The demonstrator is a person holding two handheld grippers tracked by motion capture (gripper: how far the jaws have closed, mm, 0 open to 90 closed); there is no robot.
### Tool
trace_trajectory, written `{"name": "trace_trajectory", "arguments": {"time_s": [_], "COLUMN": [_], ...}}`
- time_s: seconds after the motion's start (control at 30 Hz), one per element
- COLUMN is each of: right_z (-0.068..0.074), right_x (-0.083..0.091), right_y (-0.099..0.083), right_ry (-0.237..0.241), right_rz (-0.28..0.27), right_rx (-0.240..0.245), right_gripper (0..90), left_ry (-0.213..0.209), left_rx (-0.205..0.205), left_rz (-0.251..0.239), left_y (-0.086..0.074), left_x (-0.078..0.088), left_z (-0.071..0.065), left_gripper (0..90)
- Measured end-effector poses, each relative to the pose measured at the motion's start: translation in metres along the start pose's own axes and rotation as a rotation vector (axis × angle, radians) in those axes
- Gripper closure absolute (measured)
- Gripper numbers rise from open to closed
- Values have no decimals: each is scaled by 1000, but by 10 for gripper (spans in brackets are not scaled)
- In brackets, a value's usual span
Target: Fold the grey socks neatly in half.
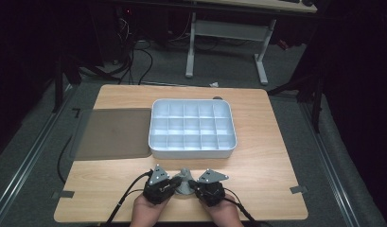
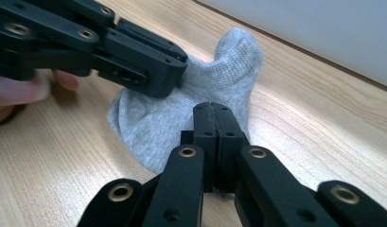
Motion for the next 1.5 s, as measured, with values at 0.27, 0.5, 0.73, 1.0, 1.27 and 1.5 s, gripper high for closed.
{"name": "trace_trajectory", "arguments": {"time_s": [0.27, 0.5, 0.73, 1.0, 1.27, 1.5], "right_z": [0, 0, 5, -2, -8, -7], "right_x": [0, 0, 15, 12, 9, 3], "right_y": [-1, -1, 10, 3, -1, -6], "right_ry": [13, 19, 48, 29, 21, 63], "right_rz": [-11, -17, -58, -55, -39, -17], "right_rx": [-3, -3, -44, -129, -179, -214], "right_gripper": [900, 900, 773, 641, 621, 710], "left_ry": [37, 82, 72, 66, 67, 66], "left_rx": [-58, -93, -75, -77, -79, -79], "left_rz": [28, 22, 27, 31, 31, 31], "left_y": [-8, -12, -11, -12, -12, -12], "left_x": [-2, -2, -2, -2, -2, -2], "left_z": [-9, -4, -3, -3, -3, -3], "left_gripper": [834, 865, 870, 871, 871, 871]}}
Point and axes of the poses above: each handheld gripper's, and its own axes: x roughly backward along the jaws, y roughly out of its top, z roughly to its left, the point moved 10 cm from there along -x, roughly forward along the jaws, and after that the axes turned 15 degrees about y, right-handed, at the moved point
